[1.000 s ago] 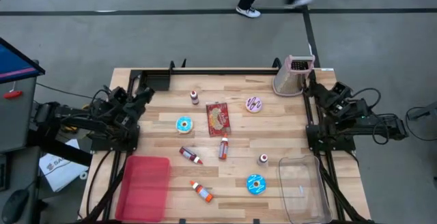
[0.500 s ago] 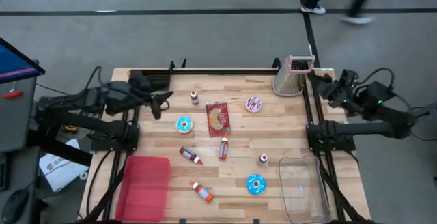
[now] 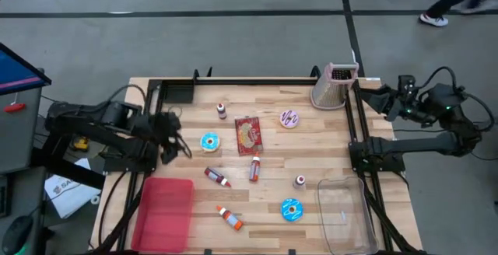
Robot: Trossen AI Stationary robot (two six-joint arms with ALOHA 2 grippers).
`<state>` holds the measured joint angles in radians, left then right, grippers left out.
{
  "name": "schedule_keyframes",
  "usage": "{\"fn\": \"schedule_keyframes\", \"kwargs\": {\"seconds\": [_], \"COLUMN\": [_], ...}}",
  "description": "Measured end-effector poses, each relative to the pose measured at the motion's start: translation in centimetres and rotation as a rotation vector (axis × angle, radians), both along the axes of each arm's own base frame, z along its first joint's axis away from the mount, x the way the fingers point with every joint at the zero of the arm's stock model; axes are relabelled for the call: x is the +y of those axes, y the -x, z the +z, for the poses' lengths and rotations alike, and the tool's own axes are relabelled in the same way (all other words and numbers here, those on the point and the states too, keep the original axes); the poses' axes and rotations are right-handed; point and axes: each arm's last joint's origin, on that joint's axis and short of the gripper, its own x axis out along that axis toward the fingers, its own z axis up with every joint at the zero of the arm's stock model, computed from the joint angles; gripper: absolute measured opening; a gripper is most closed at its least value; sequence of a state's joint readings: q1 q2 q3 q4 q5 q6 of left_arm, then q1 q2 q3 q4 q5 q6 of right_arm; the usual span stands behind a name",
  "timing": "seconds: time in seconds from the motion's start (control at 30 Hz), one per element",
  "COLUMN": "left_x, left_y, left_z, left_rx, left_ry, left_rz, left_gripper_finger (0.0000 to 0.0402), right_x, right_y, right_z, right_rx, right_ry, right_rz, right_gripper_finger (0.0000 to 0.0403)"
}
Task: Pick & Place Food Item
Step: Put the top blue donut into the black bin
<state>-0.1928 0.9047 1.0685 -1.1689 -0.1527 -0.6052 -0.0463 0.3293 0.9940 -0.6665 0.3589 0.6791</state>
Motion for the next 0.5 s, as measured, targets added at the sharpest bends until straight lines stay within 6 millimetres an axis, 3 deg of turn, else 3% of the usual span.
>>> {"fn": "schedule_keyframes", "kwargs": {"seconds": [0.27,0.5], "left_x": [-4.2,-7.1], "left_y": [-1.3,-4.5], "left_z": [-3.0,-5.1], "left_rx": [0.027,-0.02], "left_ry": [0.097,-0.112], "left_rz": [-0.089,-0.191], "left_gripper_finger": [0.0232,0.0235], "right_x": [0.0,0.0], "right_y": [-0.1,-0.1], "right_z": [0.2,0.3], "right_rx": [-0.011,-0.024], "right_ry": [-0.001,0.002], "right_rz": [0.016,0.019], "right_gripper_finger": [0.0201,0.0201]}}
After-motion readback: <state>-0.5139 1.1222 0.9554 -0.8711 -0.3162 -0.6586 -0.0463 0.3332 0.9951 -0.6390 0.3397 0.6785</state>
